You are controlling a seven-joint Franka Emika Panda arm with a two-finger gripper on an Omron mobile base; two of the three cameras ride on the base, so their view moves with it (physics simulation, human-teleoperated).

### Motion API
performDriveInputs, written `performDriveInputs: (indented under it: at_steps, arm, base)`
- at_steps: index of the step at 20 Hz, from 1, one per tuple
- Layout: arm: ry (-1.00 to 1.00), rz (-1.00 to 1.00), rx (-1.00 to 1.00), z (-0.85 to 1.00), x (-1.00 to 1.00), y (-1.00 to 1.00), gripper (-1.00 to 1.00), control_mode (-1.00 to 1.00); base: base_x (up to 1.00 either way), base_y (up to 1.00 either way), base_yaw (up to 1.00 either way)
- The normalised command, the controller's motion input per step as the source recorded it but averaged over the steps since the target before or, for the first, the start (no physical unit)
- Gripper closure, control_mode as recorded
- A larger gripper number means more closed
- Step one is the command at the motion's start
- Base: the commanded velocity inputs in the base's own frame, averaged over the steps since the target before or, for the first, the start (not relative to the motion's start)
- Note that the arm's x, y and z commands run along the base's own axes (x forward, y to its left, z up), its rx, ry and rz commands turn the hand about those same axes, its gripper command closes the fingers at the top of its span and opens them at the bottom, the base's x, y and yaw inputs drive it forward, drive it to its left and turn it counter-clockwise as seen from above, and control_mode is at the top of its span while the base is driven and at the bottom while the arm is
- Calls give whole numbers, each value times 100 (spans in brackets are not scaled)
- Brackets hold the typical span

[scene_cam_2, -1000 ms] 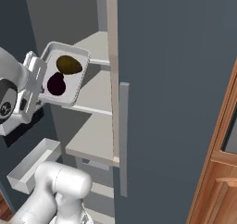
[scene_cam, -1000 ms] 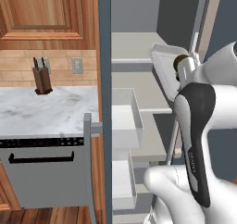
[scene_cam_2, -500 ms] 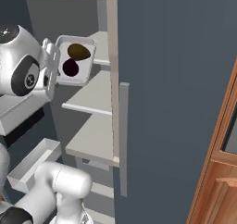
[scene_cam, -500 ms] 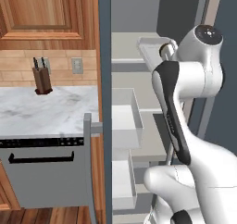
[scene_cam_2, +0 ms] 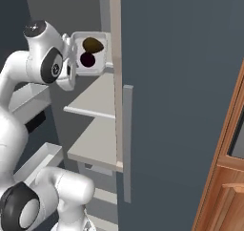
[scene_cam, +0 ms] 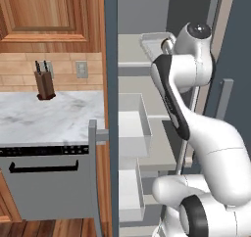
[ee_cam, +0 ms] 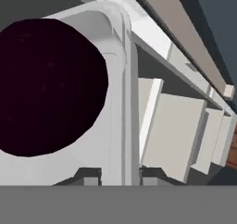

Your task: Take the eggplant and avocado out of the freezer and place them in the tupperware container on the counter. Then put the tupperware containing the vegetables back in the freezer.

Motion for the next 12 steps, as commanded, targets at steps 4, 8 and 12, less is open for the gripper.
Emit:
performDriveInputs:
  at_steps: [4,8,12]
  arm:
    - [10,6,0,13,89,-5,100,-100]
    - [25,5,0,22,79,0,100,-100]
    - [18,3,0,12,83,0,100,-100]
  base:
    - [0,0,0]
    - [0,0,0]
    - [0,0,0]
